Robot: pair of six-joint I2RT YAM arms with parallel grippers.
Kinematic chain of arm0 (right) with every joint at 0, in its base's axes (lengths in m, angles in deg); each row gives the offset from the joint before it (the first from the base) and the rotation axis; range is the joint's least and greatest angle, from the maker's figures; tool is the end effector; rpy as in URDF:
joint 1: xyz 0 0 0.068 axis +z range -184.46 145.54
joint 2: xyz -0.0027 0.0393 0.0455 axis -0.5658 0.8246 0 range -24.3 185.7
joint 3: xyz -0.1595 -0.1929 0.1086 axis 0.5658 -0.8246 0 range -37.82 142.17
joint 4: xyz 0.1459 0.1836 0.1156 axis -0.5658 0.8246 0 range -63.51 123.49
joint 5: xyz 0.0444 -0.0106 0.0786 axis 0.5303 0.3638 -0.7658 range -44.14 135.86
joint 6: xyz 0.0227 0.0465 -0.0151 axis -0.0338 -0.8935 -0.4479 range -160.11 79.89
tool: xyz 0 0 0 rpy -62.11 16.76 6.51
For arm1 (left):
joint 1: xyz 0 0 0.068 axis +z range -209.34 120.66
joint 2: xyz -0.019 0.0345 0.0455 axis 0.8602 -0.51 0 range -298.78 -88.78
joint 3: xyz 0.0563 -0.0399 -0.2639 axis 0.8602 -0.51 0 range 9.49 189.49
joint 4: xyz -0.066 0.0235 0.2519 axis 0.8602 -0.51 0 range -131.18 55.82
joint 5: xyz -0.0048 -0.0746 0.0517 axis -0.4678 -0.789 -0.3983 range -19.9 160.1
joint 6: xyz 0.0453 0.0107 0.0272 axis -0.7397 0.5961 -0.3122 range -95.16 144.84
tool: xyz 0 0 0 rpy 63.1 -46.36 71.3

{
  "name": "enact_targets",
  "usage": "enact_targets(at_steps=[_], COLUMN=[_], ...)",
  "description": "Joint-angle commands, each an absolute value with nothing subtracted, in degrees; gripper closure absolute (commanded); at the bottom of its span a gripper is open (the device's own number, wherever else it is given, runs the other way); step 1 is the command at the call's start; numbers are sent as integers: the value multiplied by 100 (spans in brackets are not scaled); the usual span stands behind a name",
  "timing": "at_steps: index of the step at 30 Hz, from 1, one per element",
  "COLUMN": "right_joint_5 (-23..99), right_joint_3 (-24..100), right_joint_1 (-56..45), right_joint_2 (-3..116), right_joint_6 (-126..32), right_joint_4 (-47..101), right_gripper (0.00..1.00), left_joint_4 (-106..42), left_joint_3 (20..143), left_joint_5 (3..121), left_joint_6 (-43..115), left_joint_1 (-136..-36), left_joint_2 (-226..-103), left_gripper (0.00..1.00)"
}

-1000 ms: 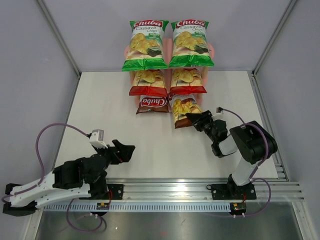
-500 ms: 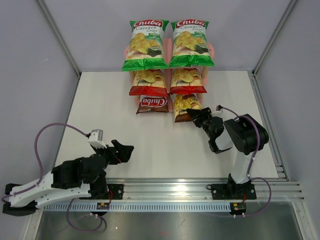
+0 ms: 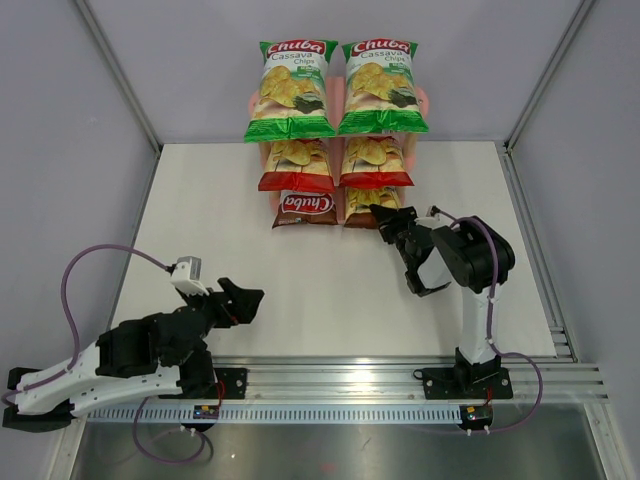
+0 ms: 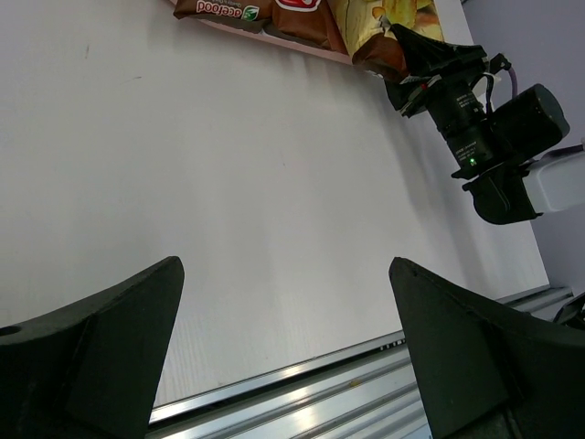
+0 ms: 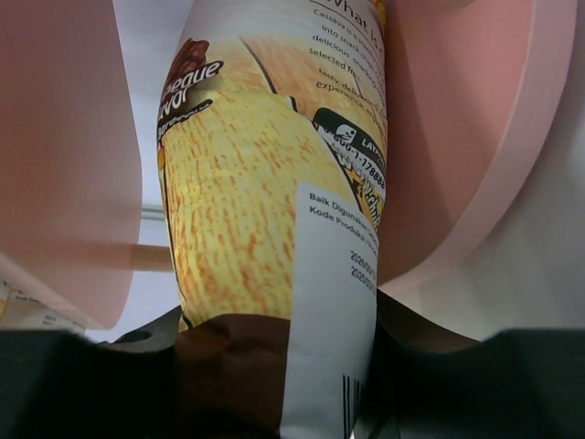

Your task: Place and organize the chips bags onto the shelf

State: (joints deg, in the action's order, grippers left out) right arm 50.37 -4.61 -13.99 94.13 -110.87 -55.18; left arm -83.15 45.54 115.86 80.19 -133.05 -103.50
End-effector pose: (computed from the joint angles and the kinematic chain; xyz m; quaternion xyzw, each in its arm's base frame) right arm 0.3149 0.1146 0.0998 0.3338 0.6476 0.4690 0.4993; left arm 0.0409 -0.0492 0.2798 -0.0730 0.8103 -0.2876 0.5054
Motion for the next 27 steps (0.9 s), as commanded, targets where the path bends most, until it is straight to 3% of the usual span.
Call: enact_targets(at_steps=[1, 8, 24, 27], right_joint_5=[5394, 5683, 5597, 5552], right_joint_3=[-276, -30, 585, 560], right_joint_1=[-1292, -1187, -1108, -1108], right_joint_2=[9699, 9585, 9849, 9840], right_joint_6=[-11077, -11103, -10823, -10787], right_joint_4=[-6132, -5378, -4716, -4690], right_gripper=[59, 51, 46, 39], left_joint_4=[-8401, -8506, -8823, -8858], left_joint_3=[4798, 4851, 4948, 4921], left_joint_5=[11844, 11888, 11958, 11958], left_joint_6=[7950, 7959, 8012, 8038], left_joint_1=[-13290, -13290, -13290, -13290], left_joint_2=[-10285, -10241, -9995, -9924], left_gripper=[1, 1, 1, 1])
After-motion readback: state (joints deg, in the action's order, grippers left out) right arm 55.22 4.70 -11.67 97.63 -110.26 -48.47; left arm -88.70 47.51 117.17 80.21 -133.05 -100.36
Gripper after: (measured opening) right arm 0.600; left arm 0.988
